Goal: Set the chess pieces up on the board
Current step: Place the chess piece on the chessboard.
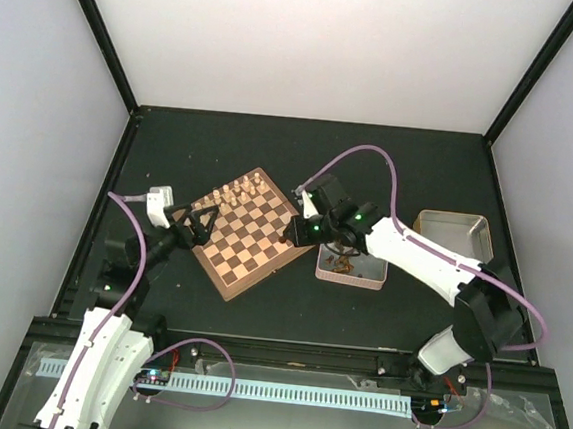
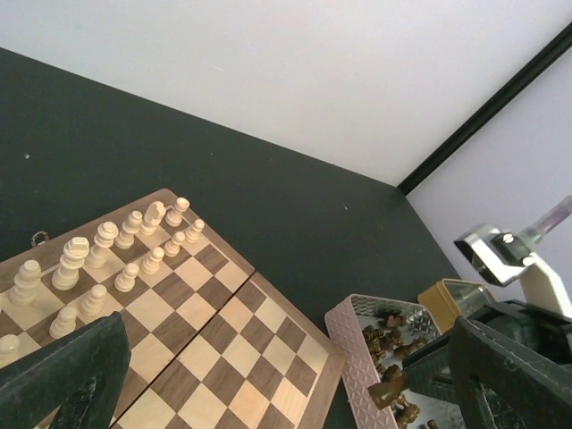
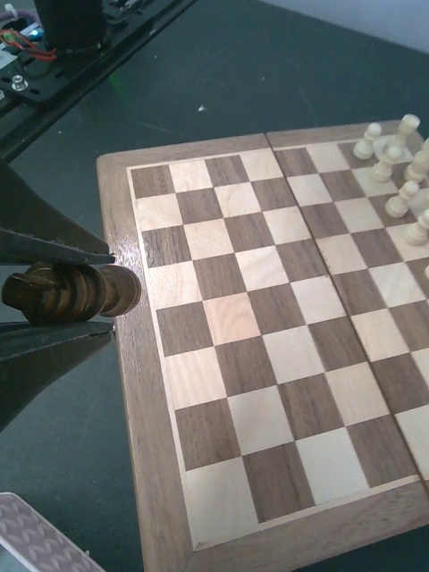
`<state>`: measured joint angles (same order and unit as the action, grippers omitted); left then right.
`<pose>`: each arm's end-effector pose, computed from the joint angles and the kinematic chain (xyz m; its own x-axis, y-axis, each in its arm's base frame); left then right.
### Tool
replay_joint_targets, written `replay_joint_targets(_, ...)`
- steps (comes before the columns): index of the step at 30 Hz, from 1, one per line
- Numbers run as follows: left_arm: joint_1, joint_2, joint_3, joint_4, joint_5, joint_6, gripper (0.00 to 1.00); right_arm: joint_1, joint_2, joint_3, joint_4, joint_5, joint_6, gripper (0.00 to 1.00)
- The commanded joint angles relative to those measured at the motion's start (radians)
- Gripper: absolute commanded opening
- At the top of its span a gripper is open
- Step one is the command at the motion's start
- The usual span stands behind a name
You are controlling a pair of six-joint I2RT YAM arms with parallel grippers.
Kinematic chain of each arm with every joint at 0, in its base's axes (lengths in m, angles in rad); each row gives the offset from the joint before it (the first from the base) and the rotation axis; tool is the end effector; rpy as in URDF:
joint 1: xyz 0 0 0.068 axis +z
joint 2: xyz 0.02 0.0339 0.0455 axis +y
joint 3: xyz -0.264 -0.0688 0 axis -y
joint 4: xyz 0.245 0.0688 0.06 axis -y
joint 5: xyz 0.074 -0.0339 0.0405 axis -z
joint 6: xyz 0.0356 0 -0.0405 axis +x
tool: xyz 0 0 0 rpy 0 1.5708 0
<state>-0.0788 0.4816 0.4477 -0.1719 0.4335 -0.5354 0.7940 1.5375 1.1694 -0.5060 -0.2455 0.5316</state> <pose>0.1354 -0.0257 0.2657 -0.4208 -0.4312 -0.7981 0.3101 0.7585 -0.5732 0.2259 0.2421 0.2619 -0.8695 -0.1832 -0.4586 -0.4180 0.7675 0.4860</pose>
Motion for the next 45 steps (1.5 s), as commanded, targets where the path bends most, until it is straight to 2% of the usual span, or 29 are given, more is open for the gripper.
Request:
replay_joint_targets(1,-0.002,-0.016,0.023,-0.025,-0.034,-0.002,0.99,0.007,0.011,0.004,0.005,0.023,0.037,0.06)
replay_joint_targets(4,-0.003,-0.018,0.022,-0.028,-0.036,0.001,0.99,0.012,0.008,0.006,-0.004,0.043,0.029,0.06)
replay_joint_targets(7,-0.001,-0.020,0.022,-0.024,-0.040,0.000,0.99,0.057,0.042,0.056,-0.052,0.125,-0.003,0.06)
replay_joint_targets(16,0.000,-0.064,0.056,-0.104,-0.194,-0.009,0.99,0.250,0.295,0.312,-0.225,0.360,-0.017,0.06)
replay_joint_targets(21,-0.001,-0.125,0.065,-0.149,-0.321,-0.023,0.99,0.294,0.385,0.362,-0.252,0.400,0.026,0.06)
replay_joint_targets(28,0.000,-0.164,0.071,-0.157,-0.347,-0.017,0.99,0.310,0.457,0.395,-0.329,0.508,0.061,0.06)
replay_joint_targets(45,-0.001,-0.150,0.075,-0.151,-0.331,-0.022,0.99,0.312,0.513,0.449,-0.307,0.462,0.049,0.08)
